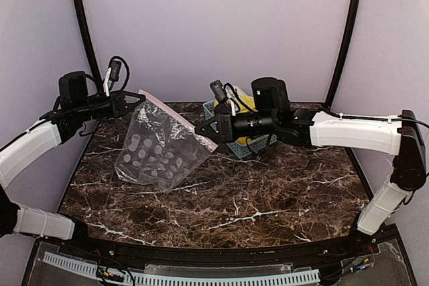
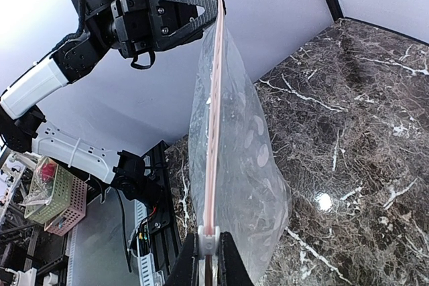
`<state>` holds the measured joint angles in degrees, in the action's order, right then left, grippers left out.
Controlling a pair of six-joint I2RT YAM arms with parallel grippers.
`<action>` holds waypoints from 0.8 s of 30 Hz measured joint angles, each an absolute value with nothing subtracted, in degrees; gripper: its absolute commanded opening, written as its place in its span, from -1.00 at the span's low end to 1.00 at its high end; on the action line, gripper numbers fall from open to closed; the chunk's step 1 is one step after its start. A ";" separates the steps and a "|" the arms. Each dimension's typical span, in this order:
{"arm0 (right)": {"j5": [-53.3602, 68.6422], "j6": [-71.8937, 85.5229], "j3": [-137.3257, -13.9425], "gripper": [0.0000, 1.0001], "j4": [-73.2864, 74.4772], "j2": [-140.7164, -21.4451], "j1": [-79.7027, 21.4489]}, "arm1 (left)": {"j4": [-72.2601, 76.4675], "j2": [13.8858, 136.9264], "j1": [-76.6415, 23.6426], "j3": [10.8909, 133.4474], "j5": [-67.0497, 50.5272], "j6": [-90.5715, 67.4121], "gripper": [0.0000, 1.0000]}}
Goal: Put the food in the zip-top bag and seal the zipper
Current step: Unzip the zipper from the zipper food storage bag.
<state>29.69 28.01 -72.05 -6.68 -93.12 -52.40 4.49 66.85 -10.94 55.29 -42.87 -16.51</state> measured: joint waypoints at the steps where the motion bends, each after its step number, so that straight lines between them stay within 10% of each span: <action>1: 29.67 28.01 -72.05 -1.00 -6.79 -93.12 -52.40 | 4.49 66.70 -10.68 55.24 -42.96 -16.56 -0.99; 24: 29.50 28.03 -71.26 -1.00 -7.25 -93.12 -52.40 | 4.67 65.76 -6.26 54.92 -43.62 -17.15 -0.99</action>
